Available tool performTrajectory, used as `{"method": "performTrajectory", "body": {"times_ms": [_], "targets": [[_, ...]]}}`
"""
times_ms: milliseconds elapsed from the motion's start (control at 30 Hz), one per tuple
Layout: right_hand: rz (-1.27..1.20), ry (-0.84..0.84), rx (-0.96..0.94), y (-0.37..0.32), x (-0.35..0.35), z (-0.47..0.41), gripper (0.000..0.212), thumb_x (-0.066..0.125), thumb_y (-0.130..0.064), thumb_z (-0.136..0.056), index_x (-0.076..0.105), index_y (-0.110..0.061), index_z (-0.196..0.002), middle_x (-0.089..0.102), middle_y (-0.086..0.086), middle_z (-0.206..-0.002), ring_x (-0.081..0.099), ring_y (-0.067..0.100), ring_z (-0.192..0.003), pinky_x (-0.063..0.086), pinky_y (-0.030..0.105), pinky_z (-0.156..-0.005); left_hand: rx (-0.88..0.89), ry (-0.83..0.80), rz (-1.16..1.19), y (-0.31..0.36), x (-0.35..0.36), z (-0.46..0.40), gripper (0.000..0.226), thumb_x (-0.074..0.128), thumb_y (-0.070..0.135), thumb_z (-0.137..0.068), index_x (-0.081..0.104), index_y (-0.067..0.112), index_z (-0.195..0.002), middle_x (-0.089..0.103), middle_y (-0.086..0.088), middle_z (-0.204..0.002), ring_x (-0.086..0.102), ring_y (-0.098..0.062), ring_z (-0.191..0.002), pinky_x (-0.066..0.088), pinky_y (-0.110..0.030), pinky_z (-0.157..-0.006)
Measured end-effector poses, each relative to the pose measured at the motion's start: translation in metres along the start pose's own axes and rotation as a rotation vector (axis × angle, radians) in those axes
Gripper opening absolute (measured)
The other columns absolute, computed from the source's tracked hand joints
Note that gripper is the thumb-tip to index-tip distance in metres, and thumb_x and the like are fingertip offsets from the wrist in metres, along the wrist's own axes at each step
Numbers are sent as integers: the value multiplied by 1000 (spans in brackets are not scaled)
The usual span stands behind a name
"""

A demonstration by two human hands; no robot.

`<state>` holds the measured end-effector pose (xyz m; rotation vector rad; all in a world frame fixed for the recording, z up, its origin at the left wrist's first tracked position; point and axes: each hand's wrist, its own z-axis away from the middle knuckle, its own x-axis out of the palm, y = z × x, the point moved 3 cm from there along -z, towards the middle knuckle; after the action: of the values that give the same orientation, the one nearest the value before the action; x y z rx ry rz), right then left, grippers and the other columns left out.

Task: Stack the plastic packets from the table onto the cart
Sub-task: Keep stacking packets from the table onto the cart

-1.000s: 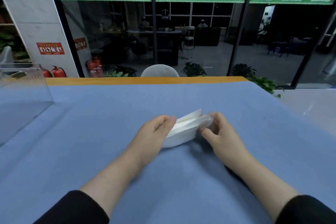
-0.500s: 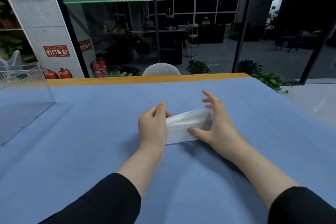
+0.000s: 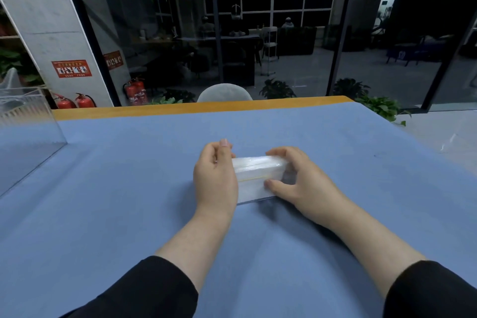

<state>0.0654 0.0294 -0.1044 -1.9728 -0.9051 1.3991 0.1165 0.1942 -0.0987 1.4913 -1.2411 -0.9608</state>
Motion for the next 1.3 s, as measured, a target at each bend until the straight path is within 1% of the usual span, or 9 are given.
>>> {"method": "performTrajectory", "body": {"times_ms": [133, 300, 400, 500, 667, 933, 1000, 1100, 1300], "targets": [[9, -55, 21, 1, 4, 1, 36, 67, -19, -89, 52, -40, -114, 57, -22, -115, 56, 0, -104, 44, 18, -86, 25, -147, -157, -1, 9, 5, 30, 43, 38, -106, 64, 19, -96, 64, 11, -88, 59, -13, -88, 44, -27, -74], [10, 18, 5, -6, -1, 7, 30, 67, -12, -88, 58, -38, -102, 62, -22, -101, 58, 1, -92, 41, 13, -75, -106, -110, 76, 1, -1, 2, 45, 32, 62, -103, 64, 30, -101, 71, 1, -93, 65, -18, -92, 51, -39, -86], [-2, 123, 1, -17, -13, 15, 32, 68, -9, -88, 59, -38, -98, 62, -26, -99, 57, -2, -92, 39, 7, -73, -79, -321, 147, 3, -8, 1, 56, 42, 82, -84, 63, 41, -113, 72, 7, -109, 66, -14, -108, 50, -37, -101], [-22, 205, 5, -31, -35, 27, 35, 69, -4, -87, 60, -37, -96, 65, -23, -95, 61, 2, -91, 42, 9, -75, 28, -568, -32, 9, -8, 9, 49, 74, 46, -82, 53, 47, -126, 63, 18, -121, 61, 3, -108, 46, -15, -92], [-23, 267, 79, -49, -70, 78, 38, 69, 0, -87, 61, -35, -99, 66, -24, -93, 61, 1, -86, 43, 10, -73, 107, -817, -49, 40, 10, 35, 39, 77, 3, -87, 66, 25, -117, 75, 6, -108, 69, -10, -103, 53, -28, -90], [-8, 646, 299, -47, -153, 267, 26, 76, -16, -87, 64, -33, -103, 64, -16, -81, 61, 6, -69, 56, 37, -66, 369, -1238, -68, 122, 90, 178, 32, 79, 6, -85, 74, 27, -108, 77, 15, -99, 70, -1, -95, 53, -19, -80], [35, 726, 364, -50, -177, 331, 24, 76, -14, -87, 67, -32, -99, 64, -13, -80, 62, 4, -67, 54, 26, -62, 366, -1373, -42, 132, 115, 236, 28, 75, 3, -86, 75, 26, -102, 78, 13, -94, 71, -2, -89, 51, -11, -71], [200, 710, 512, -51, -208, 418, 20, 77, -20, -85, 68, -36, -94, 66, -20, -84, 62, 2, -76, 49, 18, -66, 352, -1558, -70, 134, 145, 319, 31, 72, -5, -83, 74, 23, -97, 75, -4, -80, 70, -26, -76, 49, -18, -65], [339, 606, 762, -26, -239, 536, 30, 67, -26, -87, 63, -49, -105, 67, -13, -91, 64, 9, -80, 56, 42, -73, 298, -1813, -146, 110, 198, 449, 34, 77, 3, -79, 73, 26, -105, 77, 8, -96, 71, -6, -94, 54, -30, -85]]}}
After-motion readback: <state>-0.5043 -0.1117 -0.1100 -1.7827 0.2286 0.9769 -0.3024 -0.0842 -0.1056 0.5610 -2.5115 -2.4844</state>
